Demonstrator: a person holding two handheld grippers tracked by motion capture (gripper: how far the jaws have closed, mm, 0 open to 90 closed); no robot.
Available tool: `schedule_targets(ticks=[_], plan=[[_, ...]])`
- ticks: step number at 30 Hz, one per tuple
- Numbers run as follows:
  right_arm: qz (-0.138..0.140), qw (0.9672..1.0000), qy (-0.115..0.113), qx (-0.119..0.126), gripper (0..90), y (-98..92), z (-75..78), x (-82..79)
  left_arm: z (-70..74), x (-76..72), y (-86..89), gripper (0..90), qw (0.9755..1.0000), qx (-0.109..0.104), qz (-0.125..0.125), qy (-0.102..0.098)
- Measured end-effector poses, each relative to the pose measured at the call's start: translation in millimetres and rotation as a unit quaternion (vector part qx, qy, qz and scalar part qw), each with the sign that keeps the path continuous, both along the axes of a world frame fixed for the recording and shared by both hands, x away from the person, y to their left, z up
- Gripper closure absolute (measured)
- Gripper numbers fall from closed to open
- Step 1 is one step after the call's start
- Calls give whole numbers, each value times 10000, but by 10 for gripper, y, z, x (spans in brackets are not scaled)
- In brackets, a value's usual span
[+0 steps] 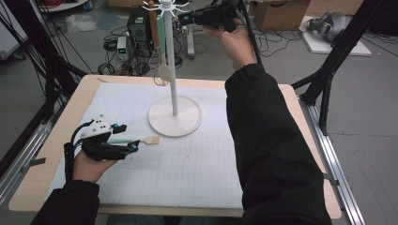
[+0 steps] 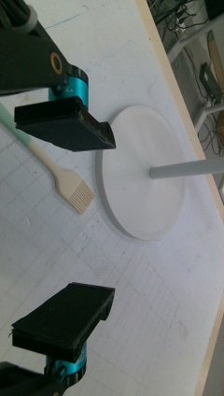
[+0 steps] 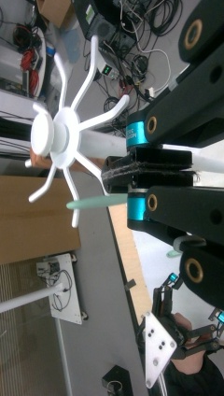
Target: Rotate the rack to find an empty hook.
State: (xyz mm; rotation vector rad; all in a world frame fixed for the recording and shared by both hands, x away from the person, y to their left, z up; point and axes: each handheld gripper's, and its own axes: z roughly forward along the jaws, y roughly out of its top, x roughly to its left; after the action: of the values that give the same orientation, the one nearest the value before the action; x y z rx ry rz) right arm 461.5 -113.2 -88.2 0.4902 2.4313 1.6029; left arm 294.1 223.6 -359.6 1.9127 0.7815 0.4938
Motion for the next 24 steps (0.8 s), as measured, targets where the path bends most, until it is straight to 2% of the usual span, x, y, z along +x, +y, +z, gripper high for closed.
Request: schedule_targets(ticks=[9, 24], plan=[[37, 9999, -94, -67, 896, 98, 25, -64, -2, 1, 1, 242, 10000, 22, -2, 6], [-53, 9998, -98, -146, 896, 194, 27, -106, -1, 1, -1, 242, 10000, 15, 2, -6]])
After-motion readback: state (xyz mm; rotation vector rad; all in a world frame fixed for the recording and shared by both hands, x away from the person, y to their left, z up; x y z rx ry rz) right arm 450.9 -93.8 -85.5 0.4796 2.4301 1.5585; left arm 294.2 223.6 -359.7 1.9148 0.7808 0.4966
